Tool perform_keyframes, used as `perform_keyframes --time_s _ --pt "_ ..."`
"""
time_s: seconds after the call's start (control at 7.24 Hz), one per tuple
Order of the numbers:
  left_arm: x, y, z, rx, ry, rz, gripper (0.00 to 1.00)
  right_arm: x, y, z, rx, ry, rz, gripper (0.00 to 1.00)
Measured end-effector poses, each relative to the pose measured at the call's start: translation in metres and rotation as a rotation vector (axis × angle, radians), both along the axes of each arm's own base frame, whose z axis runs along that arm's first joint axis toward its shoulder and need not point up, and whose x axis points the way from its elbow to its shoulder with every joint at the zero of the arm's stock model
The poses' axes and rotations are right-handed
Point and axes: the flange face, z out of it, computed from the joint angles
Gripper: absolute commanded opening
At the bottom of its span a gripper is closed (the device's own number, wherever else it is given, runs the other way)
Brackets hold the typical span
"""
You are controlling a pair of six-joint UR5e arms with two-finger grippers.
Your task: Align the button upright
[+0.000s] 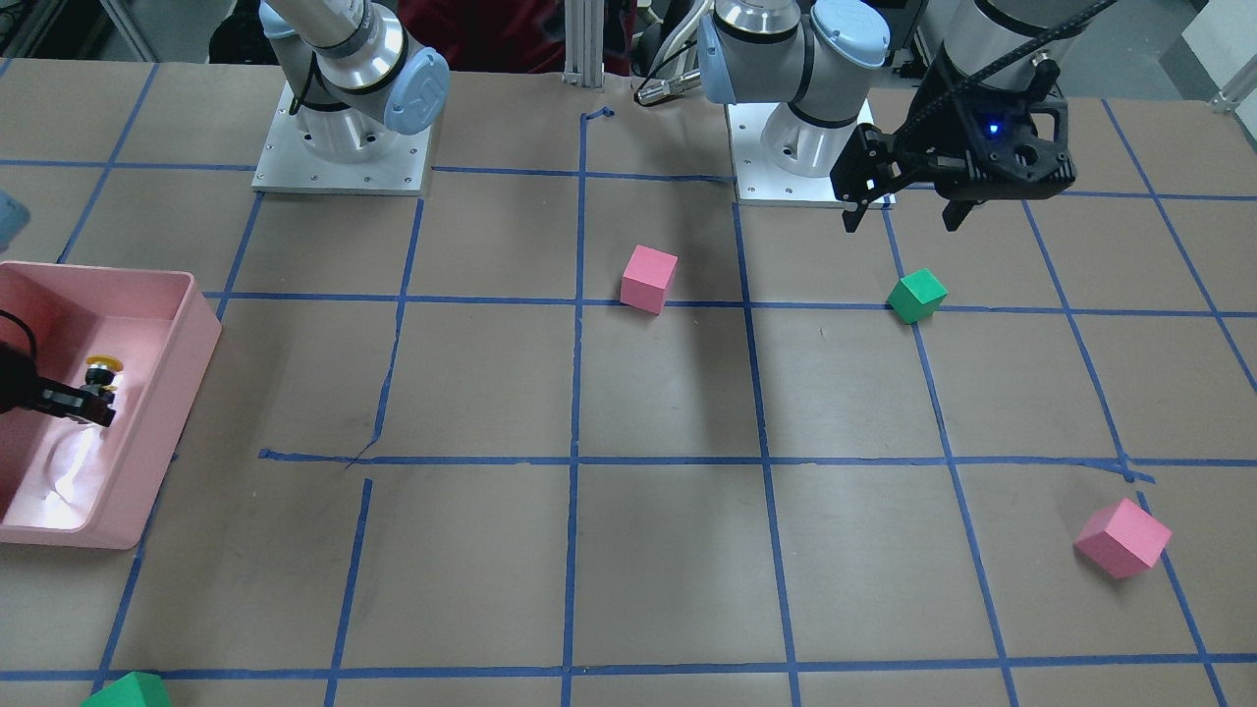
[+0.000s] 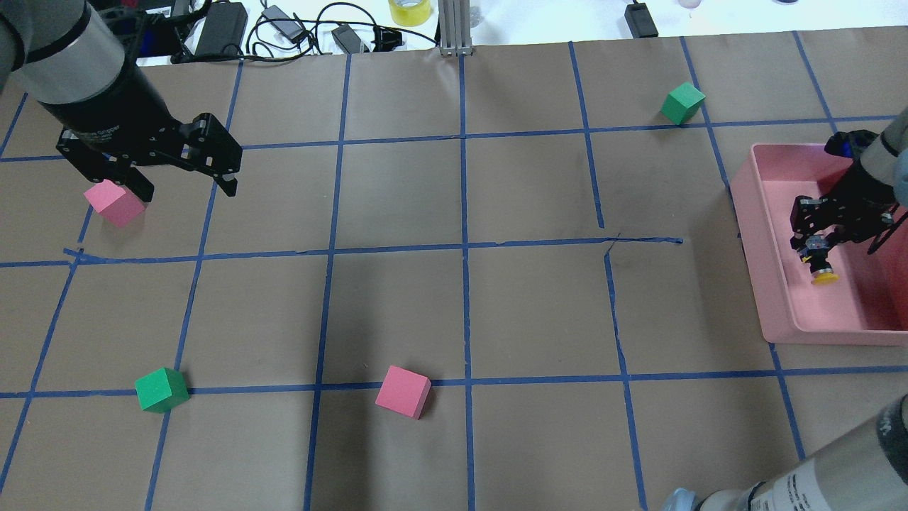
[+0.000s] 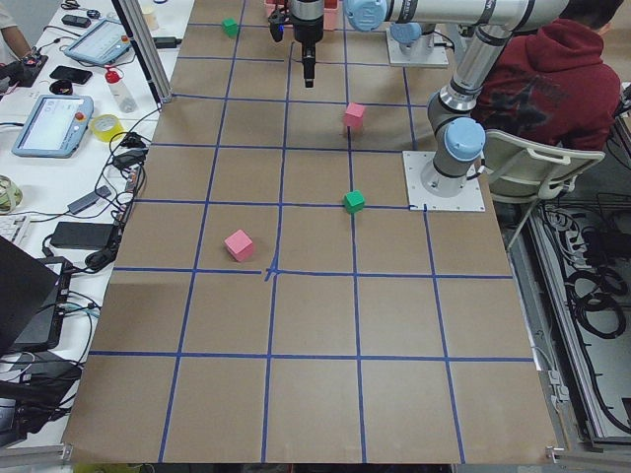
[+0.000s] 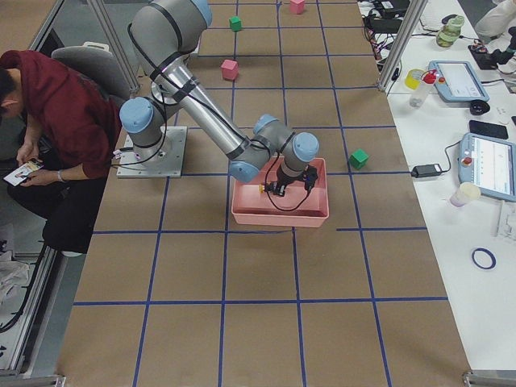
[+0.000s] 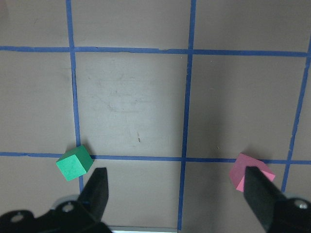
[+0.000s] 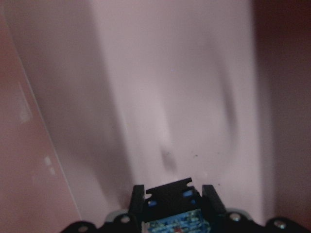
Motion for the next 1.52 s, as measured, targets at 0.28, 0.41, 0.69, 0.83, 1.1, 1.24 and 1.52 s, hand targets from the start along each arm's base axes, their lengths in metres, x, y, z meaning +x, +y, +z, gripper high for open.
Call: perform_keyframes --time_s 0.28,0.41,0.69,0.83,1.1,1.24,1.52 --pt "0.000 0.000 0.000 0.000 -0.001 0.000 1.00 0.001 -0.004 0.044 -0.038 0.030 0.006 0.00" --pt "0.000 0.000 0.000 0.001 -0.001 0.000 1.00 0.002 -0.006 0.058 -0.052 0.038 0.008 0.00" --pt "0.000 0.000 -0.001 0.003 -0.001 0.000 1.00 0.032 -0.020 0.093 -0.087 0.059 0.043 0.00" --pt "0.000 0.000 -0.001 0.003 -0.001 0.000 1.00 0.076 -0.033 0.105 -0.088 0.059 0.044 0.00" --pt "0.000 0.000 -0.001 0.003 -0.001 0.000 1.00 0.180 -0.061 0.108 -0.108 0.015 0.002 0.00" --pt "0.000 0.000 -0.001 0.003 -0.001 0.000 1.00 0.243 -0.079 0.100 -0.122 -0.011 -0.006 0.00" --pt "0.000 0.000 -0.001 0.003 -0.001 0.000 1.00 0.359 -0.110 0.078 -0.150 -0.031 0.009 0.00"
